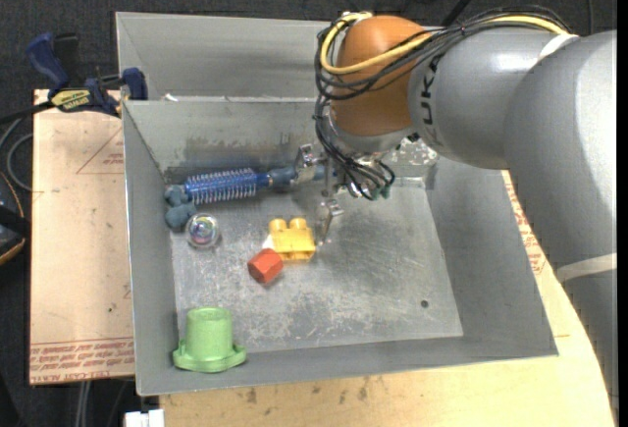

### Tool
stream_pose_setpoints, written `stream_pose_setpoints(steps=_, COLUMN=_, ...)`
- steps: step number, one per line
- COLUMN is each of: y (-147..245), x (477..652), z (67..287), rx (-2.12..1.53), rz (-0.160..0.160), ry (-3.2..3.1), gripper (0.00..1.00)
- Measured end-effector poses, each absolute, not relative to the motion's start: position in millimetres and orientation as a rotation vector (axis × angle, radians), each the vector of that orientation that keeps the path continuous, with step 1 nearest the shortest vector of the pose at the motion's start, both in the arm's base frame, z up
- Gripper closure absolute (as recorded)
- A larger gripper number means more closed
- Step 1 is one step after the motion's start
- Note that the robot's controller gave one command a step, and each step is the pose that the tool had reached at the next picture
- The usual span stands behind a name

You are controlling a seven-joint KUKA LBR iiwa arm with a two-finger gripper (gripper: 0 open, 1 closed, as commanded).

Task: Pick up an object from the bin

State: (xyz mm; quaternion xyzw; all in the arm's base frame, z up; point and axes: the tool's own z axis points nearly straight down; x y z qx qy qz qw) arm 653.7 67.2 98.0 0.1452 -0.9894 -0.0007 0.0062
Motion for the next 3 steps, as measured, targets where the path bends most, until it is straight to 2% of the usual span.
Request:
stream_pose_setpoints(steps=1, y=119.6, x=610.6, z=80.0, rx=0.205, rz=-0.005, ry=-3.140, gripper=0.00)
stream_pose_setpoints(steps=2, y=117.3, x=651.6, z=93.5, rx=0.398, rz=0.001, ry=-3.092, gripper=0.00)
stream_pose_setpoints(steps=3, y=164.8, x=606.2, z=81.5, rx=0.177, rz=-0.005, ry=-3.138, gripper=0.00)
